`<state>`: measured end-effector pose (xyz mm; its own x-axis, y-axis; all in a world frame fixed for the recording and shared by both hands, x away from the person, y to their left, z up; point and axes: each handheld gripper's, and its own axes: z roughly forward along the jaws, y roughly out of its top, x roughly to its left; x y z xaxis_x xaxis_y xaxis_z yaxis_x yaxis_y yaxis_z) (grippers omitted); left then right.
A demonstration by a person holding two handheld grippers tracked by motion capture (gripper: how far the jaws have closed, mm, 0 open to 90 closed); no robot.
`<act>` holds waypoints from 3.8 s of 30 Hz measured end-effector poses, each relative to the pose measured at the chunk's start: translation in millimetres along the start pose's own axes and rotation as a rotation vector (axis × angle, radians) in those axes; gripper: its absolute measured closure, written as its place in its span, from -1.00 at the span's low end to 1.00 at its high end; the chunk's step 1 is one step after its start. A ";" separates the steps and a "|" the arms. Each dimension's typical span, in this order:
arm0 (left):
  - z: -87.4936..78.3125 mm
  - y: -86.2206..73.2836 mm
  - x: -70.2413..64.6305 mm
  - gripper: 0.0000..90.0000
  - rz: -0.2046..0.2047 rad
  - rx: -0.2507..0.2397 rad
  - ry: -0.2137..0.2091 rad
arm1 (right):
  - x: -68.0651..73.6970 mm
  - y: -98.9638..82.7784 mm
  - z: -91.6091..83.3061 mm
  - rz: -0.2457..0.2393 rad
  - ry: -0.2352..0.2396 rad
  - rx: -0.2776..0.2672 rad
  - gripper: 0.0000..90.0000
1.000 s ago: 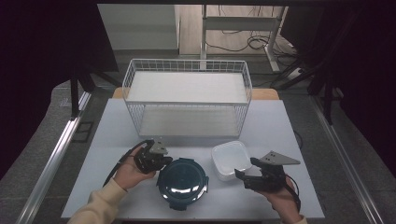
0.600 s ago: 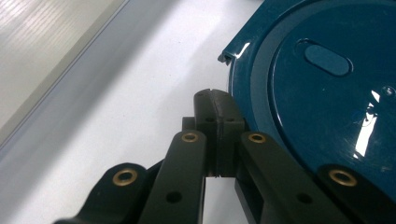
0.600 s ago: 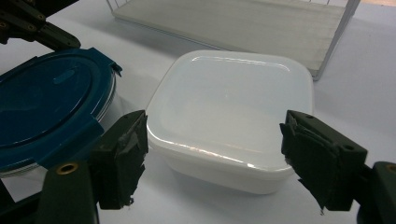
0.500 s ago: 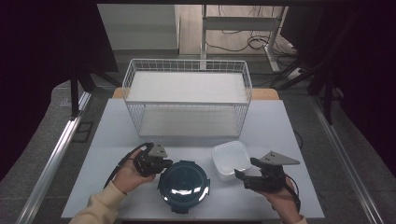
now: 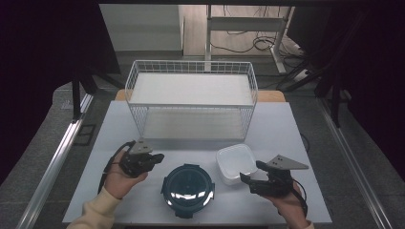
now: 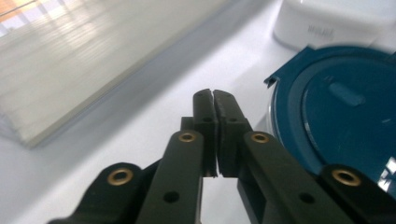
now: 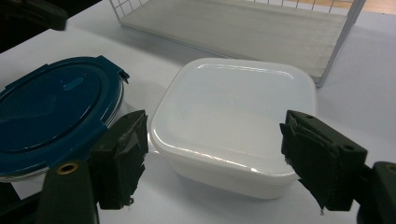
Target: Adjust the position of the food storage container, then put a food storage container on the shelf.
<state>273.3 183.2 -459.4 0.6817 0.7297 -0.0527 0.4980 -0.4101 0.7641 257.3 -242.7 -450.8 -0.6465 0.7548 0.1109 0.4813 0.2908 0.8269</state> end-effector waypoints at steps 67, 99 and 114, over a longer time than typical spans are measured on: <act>-16.2 -43.0 -20.7 -0.78 -0.452 -0.021 -0.196 | 73.1 -13.4 17.5 0.213 0.152 0.000 -0.55; 31.3 -59.0 -24.1 -0.59 -0.635 0.070 -0.488 | 77.2 -40.2 74.8 0.528 0.310 0.143 -0.57; 35.5 -60.9 -28.8 -0.41 -0.673 0.099 -0.471 | 76.6 -37.4 80.9 0.587 0.313 0.138 -0.32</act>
<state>242.3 167.8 -527.2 0.3636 0.5393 -0.7596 0.9097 -0.0297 0.4143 237.6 -148.3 -517.9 -0.3857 0.6110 0.6913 0.8624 -0.0276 0.5055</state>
